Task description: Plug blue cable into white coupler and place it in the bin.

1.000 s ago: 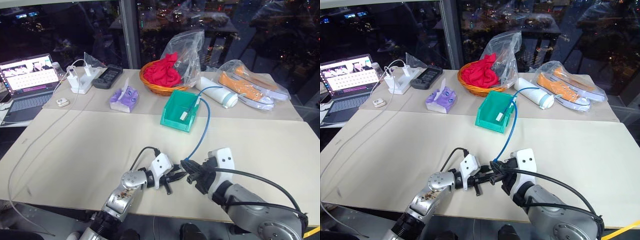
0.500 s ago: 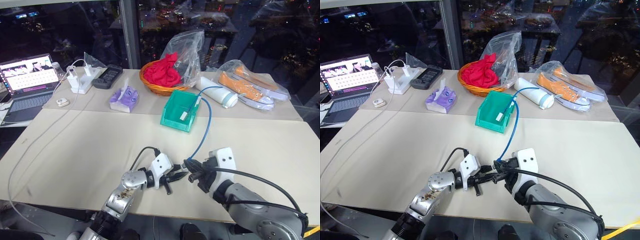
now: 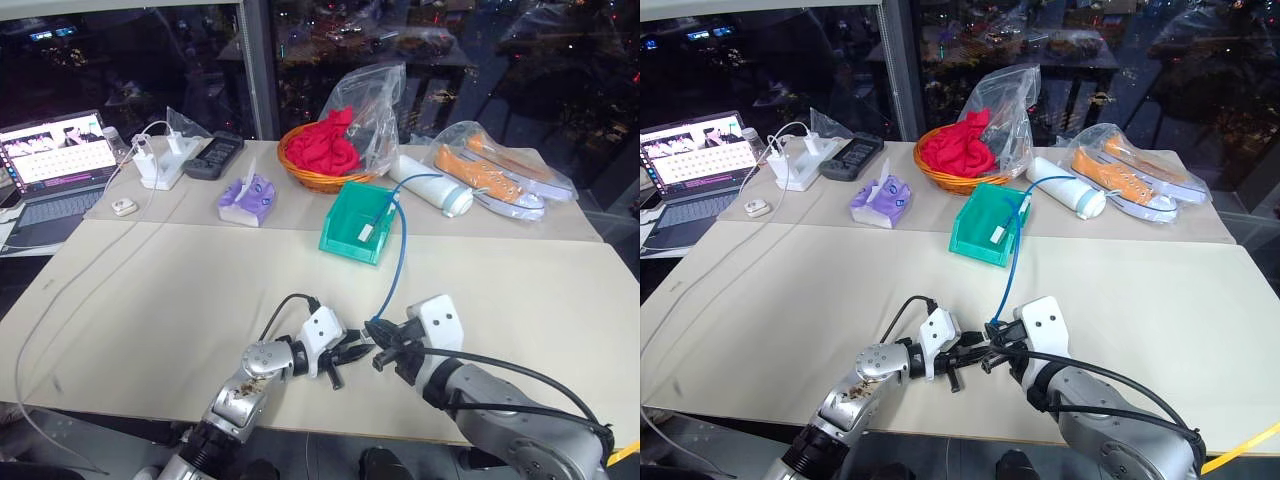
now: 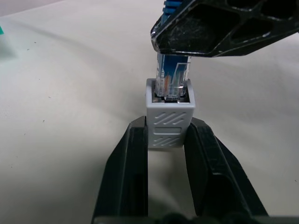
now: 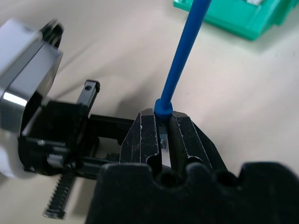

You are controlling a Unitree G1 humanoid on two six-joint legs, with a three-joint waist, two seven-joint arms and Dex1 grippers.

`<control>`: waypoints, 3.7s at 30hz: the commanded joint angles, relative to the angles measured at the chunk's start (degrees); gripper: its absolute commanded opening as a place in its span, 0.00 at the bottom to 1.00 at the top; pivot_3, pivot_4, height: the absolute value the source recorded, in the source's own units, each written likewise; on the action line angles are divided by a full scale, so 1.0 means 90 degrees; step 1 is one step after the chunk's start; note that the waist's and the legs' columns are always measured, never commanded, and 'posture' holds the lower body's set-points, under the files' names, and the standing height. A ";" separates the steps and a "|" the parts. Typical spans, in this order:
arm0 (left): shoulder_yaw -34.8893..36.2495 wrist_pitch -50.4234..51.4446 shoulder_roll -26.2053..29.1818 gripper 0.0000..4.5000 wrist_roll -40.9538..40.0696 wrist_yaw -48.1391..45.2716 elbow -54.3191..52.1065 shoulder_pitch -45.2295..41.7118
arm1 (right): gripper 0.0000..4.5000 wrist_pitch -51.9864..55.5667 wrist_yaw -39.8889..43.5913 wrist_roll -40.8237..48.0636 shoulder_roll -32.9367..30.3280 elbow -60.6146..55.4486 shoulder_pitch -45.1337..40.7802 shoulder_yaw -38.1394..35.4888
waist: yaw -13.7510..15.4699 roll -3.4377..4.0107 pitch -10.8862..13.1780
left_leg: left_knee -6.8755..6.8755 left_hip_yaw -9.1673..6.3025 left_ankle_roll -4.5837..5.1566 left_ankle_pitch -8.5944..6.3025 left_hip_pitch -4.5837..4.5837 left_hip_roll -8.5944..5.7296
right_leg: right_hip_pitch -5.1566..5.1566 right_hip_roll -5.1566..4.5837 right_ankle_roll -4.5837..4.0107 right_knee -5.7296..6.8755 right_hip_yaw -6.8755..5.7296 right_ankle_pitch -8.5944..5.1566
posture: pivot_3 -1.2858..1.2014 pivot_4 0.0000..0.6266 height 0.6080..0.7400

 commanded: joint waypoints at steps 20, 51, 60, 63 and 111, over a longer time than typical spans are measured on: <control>-0.0068 0.0276 0.0015 0.14 -0.0032 -0.0043 -0.0185 -0.0051 | 0.00 -0.1252 0.1598 -0.2340 0.0482 0.1353 0.0484 0.0924 | -0.0088 -0.0006 -0.0024 | -0.0048 0.0002 0.0012 -0.0009 0.0107 0.0004 | 0.0102 0.0006 0.0033 -0.0014 0.0005 -0.0043 | 0.52 0.24 0.87; 0.0135 0.0391 -0.0001 0.14 -0.0081 0.0037 -0.0376 -0.0009 | 0.00 -0.2084 0.2100 -0.2778 0.1574 0.2467 0.1225 0.1156 | -0.0180 -0.0003 -0.0057 | -0.0093 0.0002 0.0011 -0.0010 0.0164 0.0008 | 0.0169 0.0009 0.0039 -0.0016 0.0004 -0.0107 | 0.52 0.24 0.87; 0.0165 0.0518 0.0043 0.14 -0.0082 0.0033 -0.0561 0.0050 | 0.00 -0.2108 0.2239 -0.2967 0.1678 0.2992 0.1123 0.1306 | -0.0216 -0.0012 -0.0068 | -0.0106 0.0002 0.0010 -0.0012 0.0186 0.0016 | 0.0176 0.0017 0.0030 -0.0015 0.0006 -0.0113 | 0.52 0.24 0.87; 0.0190 0.0575 0.0056 0.14 -0.0089 0.0054 -0.0624 0.0052 | 0.00 -0.2117 0.2320 -0.2997 0.1725 0.3196 0.1079 0.1325 | -0.0266 -0.0015 -0.0072 | -0.0118 0.0002 0.0010 -0.0012 0.0199 0.0021 | 0.0181 0.0022 0.0024 -0.0014 0.0007 -0.0117 | 0.52 0.24 0.87; 0.0141 0.0787 0.0230 0.14 -0.0204 0.0195 -0.1006 0.0246 | 0.00 -0.0950 0.1652 0.0568 0.2507 0.0905 0.0815 -0.1565 | -0.0014 -0.0027 -0.0003 | -0.0187 -0.0010 -0.0015 -0.0013 0.0091 0.0011 | 0.0025 0.0015 -0.0039 -0.0026 0.0003 -0.0115 | 0.52 0.24 0.87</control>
